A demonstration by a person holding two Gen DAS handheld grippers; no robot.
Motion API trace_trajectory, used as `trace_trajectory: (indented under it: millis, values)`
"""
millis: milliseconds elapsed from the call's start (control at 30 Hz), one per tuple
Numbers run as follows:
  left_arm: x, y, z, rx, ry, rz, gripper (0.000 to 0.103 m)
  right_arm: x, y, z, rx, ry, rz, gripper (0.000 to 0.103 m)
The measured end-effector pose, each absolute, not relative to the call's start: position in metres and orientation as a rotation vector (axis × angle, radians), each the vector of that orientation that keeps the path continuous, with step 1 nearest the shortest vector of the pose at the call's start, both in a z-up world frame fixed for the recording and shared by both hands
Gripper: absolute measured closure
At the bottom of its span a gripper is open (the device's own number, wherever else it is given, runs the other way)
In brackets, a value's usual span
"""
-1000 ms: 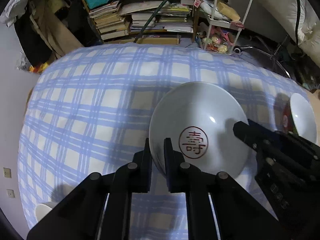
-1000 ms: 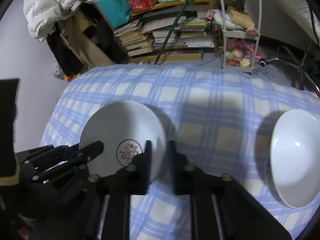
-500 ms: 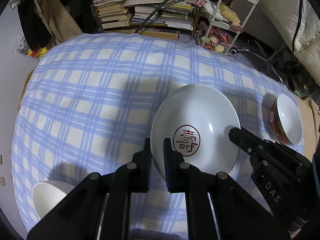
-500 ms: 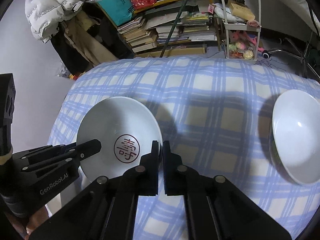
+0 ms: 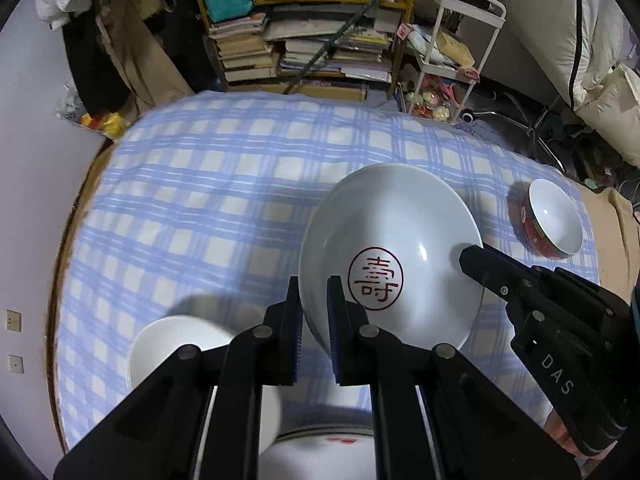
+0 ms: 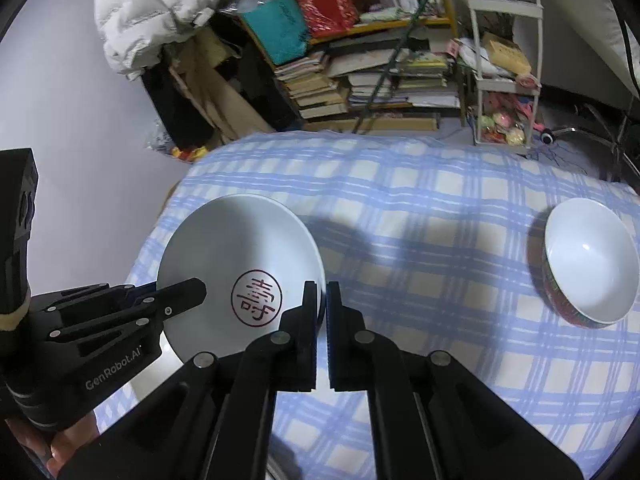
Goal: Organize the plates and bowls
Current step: 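Lift the red-patterned bowl with both grippers and carry it over the white bowl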
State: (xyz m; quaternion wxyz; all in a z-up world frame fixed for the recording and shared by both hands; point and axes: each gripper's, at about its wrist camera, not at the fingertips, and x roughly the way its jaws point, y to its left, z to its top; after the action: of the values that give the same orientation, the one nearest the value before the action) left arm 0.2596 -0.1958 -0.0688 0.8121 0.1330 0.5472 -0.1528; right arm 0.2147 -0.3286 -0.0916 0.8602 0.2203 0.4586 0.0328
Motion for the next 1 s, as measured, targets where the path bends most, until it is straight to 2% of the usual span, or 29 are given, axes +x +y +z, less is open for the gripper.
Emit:
trace_trajectory:
  millis: [433, 1000]
  values:
    - [0.236, -0.116, -0.037, 0.198, 1.138, -0.240, 0.092, 0.206, -0.254, -0.058, 0.346, 0.929, 0.181, 0.097]
    - [0.205, -0.045, -0.060, 0.150, 1.142, -0.158, 0.092, 0.193, -0.177, -0.076, 0.241, 0.991, 0.245, 0.096]
